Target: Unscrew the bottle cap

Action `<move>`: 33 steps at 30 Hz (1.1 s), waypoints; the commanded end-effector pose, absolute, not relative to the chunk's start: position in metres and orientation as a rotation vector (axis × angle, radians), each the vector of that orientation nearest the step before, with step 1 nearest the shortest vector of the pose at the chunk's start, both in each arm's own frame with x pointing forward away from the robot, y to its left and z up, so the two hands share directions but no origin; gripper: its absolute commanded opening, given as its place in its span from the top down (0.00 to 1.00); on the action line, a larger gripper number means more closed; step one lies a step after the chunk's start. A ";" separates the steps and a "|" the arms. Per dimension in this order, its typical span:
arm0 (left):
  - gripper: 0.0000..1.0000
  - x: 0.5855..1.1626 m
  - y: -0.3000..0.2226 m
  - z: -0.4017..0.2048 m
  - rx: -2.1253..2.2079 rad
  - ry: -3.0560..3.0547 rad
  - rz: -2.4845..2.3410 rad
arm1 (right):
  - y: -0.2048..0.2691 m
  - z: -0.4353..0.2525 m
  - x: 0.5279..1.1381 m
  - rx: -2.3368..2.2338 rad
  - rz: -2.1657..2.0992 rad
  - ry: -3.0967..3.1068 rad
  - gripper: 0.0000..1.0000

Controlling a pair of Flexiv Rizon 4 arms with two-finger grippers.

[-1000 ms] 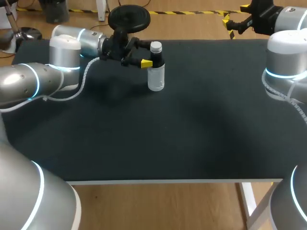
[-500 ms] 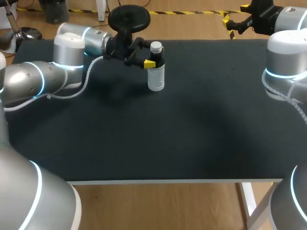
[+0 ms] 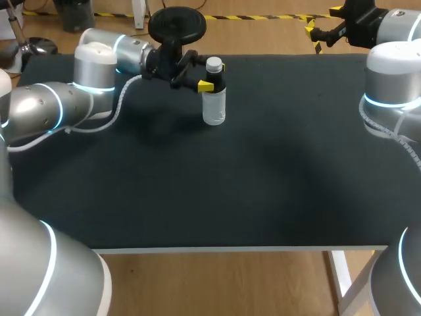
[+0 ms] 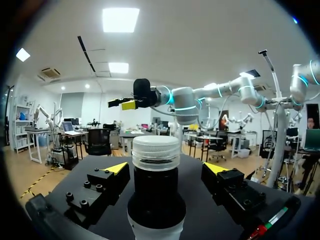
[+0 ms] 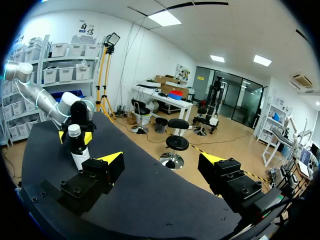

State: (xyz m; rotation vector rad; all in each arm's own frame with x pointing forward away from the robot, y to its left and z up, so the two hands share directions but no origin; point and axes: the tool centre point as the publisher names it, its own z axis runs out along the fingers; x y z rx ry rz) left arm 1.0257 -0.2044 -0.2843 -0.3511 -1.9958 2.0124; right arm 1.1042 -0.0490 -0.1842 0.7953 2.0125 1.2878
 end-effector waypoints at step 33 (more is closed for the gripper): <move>1.00 1.040 -0.193 -0.282 -0.365 -1.984 2.037 | -0.049 -0.184 1.104 0.795 1.288 2.013 0.00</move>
